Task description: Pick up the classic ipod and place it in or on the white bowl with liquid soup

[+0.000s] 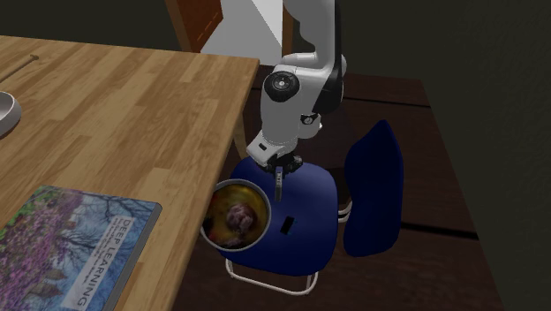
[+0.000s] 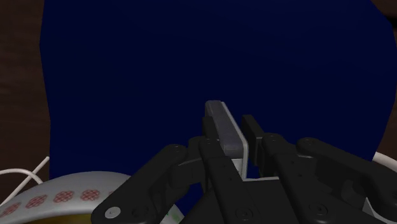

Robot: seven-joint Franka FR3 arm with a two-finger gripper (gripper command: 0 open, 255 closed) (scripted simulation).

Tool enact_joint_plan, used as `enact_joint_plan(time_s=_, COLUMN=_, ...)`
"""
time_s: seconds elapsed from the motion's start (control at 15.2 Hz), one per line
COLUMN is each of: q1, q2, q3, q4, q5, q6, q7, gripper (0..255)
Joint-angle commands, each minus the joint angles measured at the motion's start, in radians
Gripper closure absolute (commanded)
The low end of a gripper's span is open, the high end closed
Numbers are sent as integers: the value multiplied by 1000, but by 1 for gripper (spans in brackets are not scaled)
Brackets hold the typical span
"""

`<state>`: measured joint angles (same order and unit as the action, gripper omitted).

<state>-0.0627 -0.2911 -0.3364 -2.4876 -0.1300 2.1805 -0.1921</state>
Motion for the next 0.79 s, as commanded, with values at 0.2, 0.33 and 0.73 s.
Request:
enact_joint_plan(time_s=0.2, q1=0, q2=0, q3=0, q4=0, q5=0, q6=0, q7=0, gripper=255)
enact_joint_plan(time_s=0.33, q1=0, q2=0, q3=0, q4=0, q5=0, q6=0, q7=0, gripper=255)
enact_joint_plan(time_s=0.73, q1=-1, q2=-36, q3=9, q4=40, q5=-4, q6=-75, q7=5, gripper=255)
